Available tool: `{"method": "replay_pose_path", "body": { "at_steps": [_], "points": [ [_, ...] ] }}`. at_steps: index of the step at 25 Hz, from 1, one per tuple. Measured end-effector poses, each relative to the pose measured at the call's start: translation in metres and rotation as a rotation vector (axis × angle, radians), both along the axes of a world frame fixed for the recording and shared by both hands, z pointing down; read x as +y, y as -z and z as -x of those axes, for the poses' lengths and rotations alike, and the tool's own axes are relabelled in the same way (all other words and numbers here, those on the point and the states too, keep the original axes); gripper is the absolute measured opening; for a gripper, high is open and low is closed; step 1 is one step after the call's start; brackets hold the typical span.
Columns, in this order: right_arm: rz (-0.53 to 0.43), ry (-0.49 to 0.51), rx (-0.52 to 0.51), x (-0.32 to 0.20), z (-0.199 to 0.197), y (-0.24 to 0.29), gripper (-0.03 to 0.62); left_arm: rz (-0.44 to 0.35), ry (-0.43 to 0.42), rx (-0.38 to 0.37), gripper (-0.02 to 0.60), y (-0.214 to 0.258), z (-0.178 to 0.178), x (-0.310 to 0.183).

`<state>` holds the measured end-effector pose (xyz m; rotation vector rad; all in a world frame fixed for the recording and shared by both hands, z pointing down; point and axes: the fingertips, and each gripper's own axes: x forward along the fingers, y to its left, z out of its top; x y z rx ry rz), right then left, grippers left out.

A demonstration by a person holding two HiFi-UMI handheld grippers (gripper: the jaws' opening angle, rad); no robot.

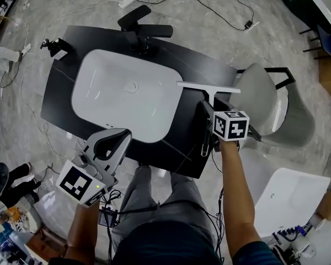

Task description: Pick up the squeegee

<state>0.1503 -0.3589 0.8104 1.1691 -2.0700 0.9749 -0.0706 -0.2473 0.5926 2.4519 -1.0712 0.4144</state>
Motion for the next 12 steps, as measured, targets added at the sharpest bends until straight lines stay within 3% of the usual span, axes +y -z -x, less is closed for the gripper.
{"method": "replay_pose_path", "body": {
  "at_steps": [7,12],
  "points": [
    [0.038,-0.113,-0.028,-0.004,-0.010,0.002,0.100,0.002,0.002,-0.005,0.006,0.010,0.008,-0.002],
    [0.004,-0.149,-0.020,0.000,-0.013,0.022,0.092,-0.013,0.020,-0.006,0.006,0.024,0.022,0.006]
  ]
}}
